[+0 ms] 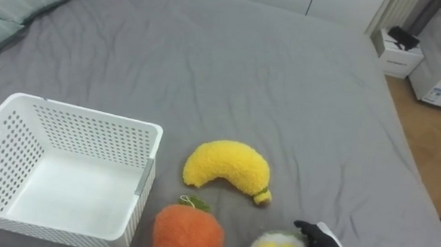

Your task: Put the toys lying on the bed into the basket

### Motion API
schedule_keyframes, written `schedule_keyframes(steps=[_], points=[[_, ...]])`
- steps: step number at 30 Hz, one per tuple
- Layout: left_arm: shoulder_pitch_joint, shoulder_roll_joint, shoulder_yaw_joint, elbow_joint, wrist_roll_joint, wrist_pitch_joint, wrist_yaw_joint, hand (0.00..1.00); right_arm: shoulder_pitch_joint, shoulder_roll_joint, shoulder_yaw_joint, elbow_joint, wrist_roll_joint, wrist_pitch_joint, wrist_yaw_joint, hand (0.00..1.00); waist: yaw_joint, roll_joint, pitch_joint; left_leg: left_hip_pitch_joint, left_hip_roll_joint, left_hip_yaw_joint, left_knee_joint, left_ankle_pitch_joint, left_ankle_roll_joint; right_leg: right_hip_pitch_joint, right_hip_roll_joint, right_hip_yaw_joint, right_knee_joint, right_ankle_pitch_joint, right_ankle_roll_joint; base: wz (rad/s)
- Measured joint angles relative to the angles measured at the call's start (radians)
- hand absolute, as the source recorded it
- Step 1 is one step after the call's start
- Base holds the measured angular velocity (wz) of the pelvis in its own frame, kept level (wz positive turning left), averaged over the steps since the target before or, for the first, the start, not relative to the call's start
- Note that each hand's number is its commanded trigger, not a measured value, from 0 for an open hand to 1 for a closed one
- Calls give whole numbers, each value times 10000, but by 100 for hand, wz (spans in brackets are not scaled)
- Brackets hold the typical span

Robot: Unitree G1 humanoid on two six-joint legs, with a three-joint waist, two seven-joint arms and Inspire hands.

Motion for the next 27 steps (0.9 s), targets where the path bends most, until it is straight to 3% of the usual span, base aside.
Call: schedule_keyframes(steps=[9, 16, 19, 24, 27], points=[[-45, -5, -154, -12, 18, -1, -9, 0, -96, -3, -116, 269, -260, 3, -331, 100, -27, 114, 32, 6, -1, -76, 56, -7, -4, 57, -4, -70, -10, 0, 0, 2], [-107, 18, -191, -239, 5, 7, -70, 0, -96, -7, -114, -308, -701, 91, -146, 100, -41, 224, 1, -114, -10, -58, 52, 3, -7, -62, -65, -79, -39, -8, 3, 0], [-155, 21, -161, -212, -13, 17, -100, 0, -60, -22, -117, -1503, -1078, 413, 85, 100, -213, 257, 36, -167, -9, -22, 33, 6, -7, -139, -61, -40, -17, -7, 3, -1], [-351, 49, 37, -164, -20, 8, -360, 0, 18, -215, -223, -4552, -1509, 578, 267, 100, -317, 215, 31, -132, -1, 122, -31, 13, -8, -172, -52, 70, -18, -7, 3, -7], [-562, 112, 38, -150, -17, -89, -476, 0, -152, -349, -347, -5688, -1502, 590, 301, 100, -314, 80, -45, -130, 0, 124, -26, 15, -5, -175, -54, 61, -8, -7, 3, 0]])
